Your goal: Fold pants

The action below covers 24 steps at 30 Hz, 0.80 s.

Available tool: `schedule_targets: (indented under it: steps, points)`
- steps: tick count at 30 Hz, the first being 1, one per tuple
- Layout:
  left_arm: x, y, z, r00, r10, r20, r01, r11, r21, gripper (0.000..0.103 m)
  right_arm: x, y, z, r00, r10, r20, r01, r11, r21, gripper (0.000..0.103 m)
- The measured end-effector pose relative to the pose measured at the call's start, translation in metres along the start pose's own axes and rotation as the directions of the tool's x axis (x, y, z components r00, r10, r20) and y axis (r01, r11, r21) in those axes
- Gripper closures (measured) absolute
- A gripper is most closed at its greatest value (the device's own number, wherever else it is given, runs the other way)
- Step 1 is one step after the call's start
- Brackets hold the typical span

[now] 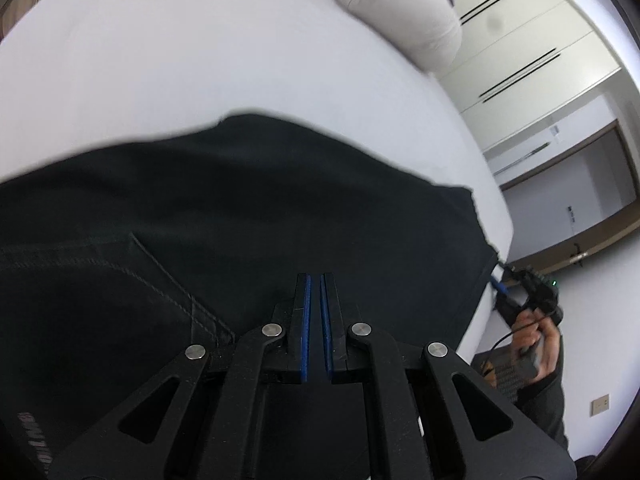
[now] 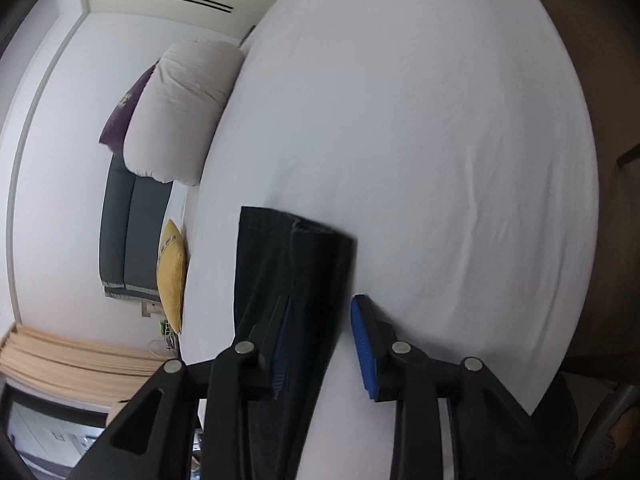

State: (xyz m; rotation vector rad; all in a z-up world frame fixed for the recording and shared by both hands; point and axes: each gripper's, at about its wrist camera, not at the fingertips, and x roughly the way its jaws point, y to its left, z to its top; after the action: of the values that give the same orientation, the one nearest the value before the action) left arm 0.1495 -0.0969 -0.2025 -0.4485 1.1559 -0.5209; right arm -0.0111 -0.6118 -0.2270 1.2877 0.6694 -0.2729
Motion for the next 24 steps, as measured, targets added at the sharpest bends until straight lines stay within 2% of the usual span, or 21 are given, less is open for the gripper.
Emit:
schedule_targets:
  steps: [4, 6, 12, 13, 15, 16, 20, 24]
  points:
    - [0.021, 0.017, -0.010, 0.999, 0.000, -0.043, -0.002, 0.999, -0.053, 0.097, 0.014, -0.011, 0.009, 0.997, 0.064, -0.037, -0.062, 0.997, 0.053, 0.070]
    - [0.023, 0.026, -0.015, 0.999, -0.018, -0.045, 0.014, 0.997, -0.080, 0.097, 0.020, -0.006, 0.013, 0.997, 0.067, -0.042, -0.065, 0.997, 0.049, 0.070]
    - [0.030, 0.034, -0.015, 0.998, -0.023, -0.054, 0.018, 0.996, -0.093, 0.097, 0.039, 0.004, 0.026, 0.992, 0.111, -0.057, -0.108, 0.992, 0.058, 0.071]
    - [0.026, 0.037, -0.017, 0.998, -0.024, -0.052, 0.019, 0.996, -0.091, 0.097, 0.041, 0.004, 0.027, 0.991, 0.122, -0.060, -0.118, 0.991, 0.057, 0.072]
    - [0.022, 0.041, -0.019, 0.998, -0.026, -0.050, 0.021, 0.996, -0.088, 0.097, 0.045, 0.005, 0.027, 0.991, 0.118, -0.069, -0.116, 0.993, 0.039, 0.088]
    - [0.019, 0.042, -0.019, 0.998, -0.027, -0.050, 0.023, 0.996, -0.089, 0.097, 0.046, 0.004, 0.027, 0.991, 0.113, -0.069, -0.111, 0.993, 0.035, 0.090]
    - [0.020, 0.039, -0.019, 0.998, -0.030, -0.048, 0.025, 0.995, -0.092, 0.097, 0.047, -0.002, 0.022, 0.987, 0.155, -0.046, -0.153, 0.987, 0.040, 0.095]
    - [0.020, 0.042, -0.018, 0.998, -0.041, -0.045, 0.036, 0.994, -0.105, 0.097, 0.045, 0.002, 0.021, 0.990, 0.136, -0.036, -0.136, 0.991, 0.013, 0.095]
